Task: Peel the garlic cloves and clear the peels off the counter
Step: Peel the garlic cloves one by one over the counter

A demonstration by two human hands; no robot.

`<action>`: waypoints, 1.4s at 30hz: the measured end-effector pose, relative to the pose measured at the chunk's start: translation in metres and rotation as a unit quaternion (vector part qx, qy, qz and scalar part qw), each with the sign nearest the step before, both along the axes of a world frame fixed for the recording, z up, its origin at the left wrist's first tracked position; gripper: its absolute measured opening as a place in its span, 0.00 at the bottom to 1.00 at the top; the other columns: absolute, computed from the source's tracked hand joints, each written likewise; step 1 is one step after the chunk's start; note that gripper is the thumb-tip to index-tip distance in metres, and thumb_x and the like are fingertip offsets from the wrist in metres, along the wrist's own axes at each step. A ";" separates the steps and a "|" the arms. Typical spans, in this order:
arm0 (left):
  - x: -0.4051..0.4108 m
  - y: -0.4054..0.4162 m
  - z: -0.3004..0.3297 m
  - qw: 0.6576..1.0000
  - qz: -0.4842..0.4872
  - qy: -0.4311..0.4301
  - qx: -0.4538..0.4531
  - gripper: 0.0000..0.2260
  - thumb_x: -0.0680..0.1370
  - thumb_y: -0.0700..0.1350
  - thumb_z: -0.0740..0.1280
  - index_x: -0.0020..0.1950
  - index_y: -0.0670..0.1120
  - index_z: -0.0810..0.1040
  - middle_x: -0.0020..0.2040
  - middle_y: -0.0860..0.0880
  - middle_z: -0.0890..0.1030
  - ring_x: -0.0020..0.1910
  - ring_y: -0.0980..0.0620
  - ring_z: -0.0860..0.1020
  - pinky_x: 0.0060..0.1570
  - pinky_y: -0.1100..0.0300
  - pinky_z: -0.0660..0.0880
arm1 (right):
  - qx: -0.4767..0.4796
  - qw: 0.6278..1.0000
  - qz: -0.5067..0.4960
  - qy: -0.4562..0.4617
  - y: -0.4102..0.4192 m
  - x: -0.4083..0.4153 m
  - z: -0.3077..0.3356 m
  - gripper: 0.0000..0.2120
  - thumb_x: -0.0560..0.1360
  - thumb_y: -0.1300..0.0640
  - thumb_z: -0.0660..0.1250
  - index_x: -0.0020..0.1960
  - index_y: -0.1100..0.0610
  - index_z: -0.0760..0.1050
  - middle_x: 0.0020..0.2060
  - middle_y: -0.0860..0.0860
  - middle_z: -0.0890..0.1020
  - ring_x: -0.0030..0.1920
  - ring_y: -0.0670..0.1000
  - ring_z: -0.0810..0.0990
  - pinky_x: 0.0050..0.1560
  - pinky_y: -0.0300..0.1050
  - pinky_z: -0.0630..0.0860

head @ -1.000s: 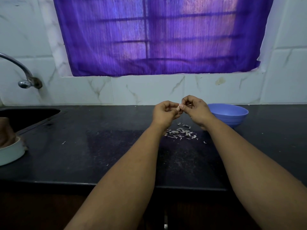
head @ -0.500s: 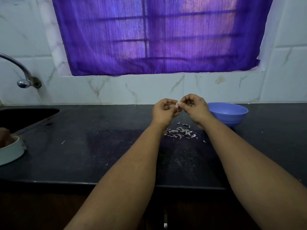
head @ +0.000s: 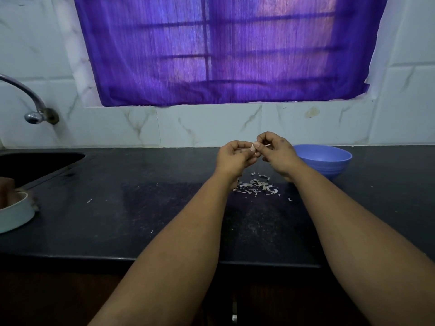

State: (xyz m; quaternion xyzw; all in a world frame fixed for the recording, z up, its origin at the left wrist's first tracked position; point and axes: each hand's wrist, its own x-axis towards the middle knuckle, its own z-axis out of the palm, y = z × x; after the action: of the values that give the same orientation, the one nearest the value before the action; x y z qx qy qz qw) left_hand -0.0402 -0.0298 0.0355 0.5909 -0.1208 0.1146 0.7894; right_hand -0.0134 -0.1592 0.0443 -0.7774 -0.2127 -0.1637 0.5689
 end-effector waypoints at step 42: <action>0.004 0.003 -0.004 0.997 0.060 -0.037 0.043 0.08 0.76 0.34 0.69 0.54 0.35 0.80 0.42 0.43 0.82 0.43 0.53 0.81 0.44 0.65 0.79 | 0.017 0.998 -0.050 -0.031 0.002 -0.002 0.001 0.02 0.73 0.58 0.72 0.42 0.53 0.80 0.39 0.51 0.83 0.39 0.46 0.80 0.47 0.38 0.77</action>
State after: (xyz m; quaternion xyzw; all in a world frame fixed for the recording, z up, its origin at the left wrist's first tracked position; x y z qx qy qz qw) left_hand -0.0358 -0.0266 0.0311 0.6255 -0.1195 0.1783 0.7501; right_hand -0.0158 -0.1573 0.0453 -0.7721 -0.1879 -0.2193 0.5660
